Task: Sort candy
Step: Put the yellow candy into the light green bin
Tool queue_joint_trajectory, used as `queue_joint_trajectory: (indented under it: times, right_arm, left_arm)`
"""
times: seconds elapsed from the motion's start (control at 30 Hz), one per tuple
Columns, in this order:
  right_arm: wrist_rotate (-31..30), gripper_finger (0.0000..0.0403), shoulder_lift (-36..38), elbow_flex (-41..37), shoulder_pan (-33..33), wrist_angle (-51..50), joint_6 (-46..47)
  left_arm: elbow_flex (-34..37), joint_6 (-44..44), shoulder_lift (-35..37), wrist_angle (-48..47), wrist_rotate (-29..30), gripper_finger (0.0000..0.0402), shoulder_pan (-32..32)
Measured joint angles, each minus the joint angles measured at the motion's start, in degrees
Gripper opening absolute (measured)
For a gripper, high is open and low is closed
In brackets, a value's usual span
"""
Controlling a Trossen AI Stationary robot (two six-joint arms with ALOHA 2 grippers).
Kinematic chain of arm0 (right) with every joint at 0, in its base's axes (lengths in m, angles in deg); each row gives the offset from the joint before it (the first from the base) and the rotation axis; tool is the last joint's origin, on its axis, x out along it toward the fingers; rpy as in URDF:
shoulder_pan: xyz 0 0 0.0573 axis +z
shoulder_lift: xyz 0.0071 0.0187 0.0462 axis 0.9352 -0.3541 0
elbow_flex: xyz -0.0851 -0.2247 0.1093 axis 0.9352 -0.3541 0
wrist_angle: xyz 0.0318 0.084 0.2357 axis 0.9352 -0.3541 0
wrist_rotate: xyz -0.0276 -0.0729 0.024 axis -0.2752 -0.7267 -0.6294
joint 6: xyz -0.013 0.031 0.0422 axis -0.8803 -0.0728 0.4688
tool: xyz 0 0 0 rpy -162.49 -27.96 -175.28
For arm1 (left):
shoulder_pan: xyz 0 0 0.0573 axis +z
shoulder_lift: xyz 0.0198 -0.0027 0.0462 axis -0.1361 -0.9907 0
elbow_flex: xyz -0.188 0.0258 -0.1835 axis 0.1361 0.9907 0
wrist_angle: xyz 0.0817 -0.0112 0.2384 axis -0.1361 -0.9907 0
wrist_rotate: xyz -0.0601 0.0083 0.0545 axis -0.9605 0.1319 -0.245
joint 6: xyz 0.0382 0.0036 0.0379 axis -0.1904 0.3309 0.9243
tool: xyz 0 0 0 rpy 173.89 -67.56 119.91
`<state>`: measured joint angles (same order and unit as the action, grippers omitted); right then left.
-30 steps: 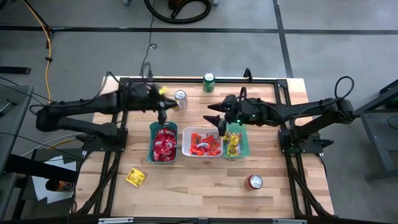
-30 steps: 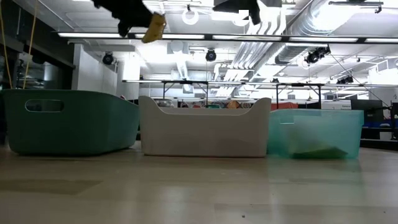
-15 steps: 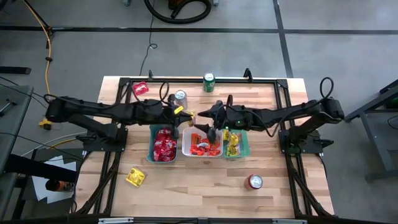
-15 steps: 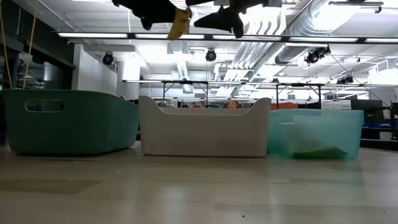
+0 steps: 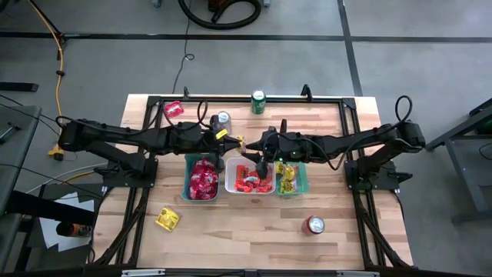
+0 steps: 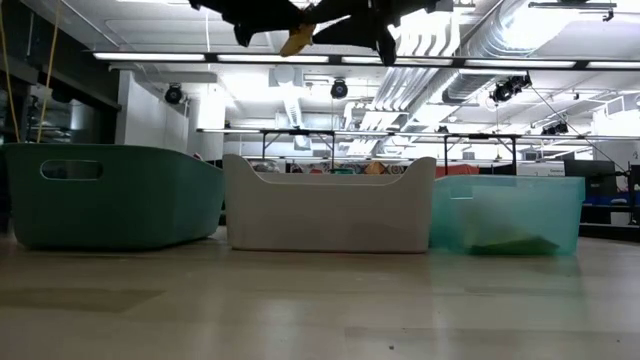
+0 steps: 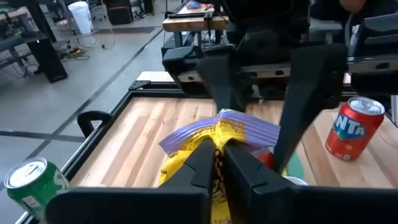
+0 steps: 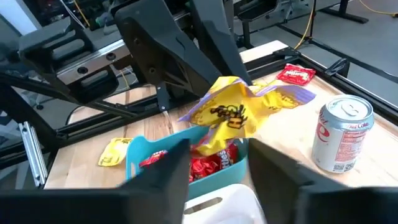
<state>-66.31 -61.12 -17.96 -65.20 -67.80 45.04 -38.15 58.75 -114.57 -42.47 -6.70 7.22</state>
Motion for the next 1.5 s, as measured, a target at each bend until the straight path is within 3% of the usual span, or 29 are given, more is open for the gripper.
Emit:
queue_joint_trajectory:
  times: [0.13, 0.2, 0.5, 0.7, 0.87, 1.0, 1.17, 1.37, 1.5]
  right_arm:
    - [-0.02, 0.0035, 0.00, 0.00, -0.02, 0.12, 0.00]
    - [-0.03, 0.0012, 0.00, 0.00, -0.02, 0.36, 0.20]
    - [0.14, 0.0006, 1.56, 0.00, -0.42, -2.51, 1.13]
    - [-0.57, 0.0002, 8.04, 0.04, -1.96, -17.42, 1.96]
    - [-0.17, 0.0001, 13.33, 0.06, -0.47, -36.99, 8.14]
    - [0.19, 0.0001, 15.31, -2.19, 3.84, -48.99, 14.98]
    - [0.17, 0.0001, 15.72, -9.01, 7.60, -50.59, 23.62]
    - [-4.95, 0.0001, 15.45, -13.01, 5.39, -49.09, 30.49]
    - [-4.21, 0.0006, 15.47, -13.62, 2.28, -49.56, 33.44]
  left_arm:
    - [0.00, -0.60, -0.02, -0.15, -0.04, 0.0024, 0.02]
    - [0.00, -0.81, -0.02, -0.31, -0.08, 0.0033, 0.02]
    - [-0.13, -2.48, 1.49, -5.44, -0.02, 0.0100, 0.53]
    - [-0.14, -3.57, 8.07, -23.09, 1.46, 0.0161, 2.79]
    - [0.27, -9.62, 11.80, -35.69, 3.10, 0.0188, 5.14]
    - [5.32, -13.31, 14.89, -29.56, 3.24, 0.0190, 5.51]
    - [12.24, -17.38, 17.49, -19.68, 3.17, 0.0189, 5.38]
    - [12.74, -18.00, 17.90, -18.14, 3.19, 0.0189, 5.40]
    - [12.74, -17.95, 17.90, -18.00, 3.19, 0.0188, 5.46]
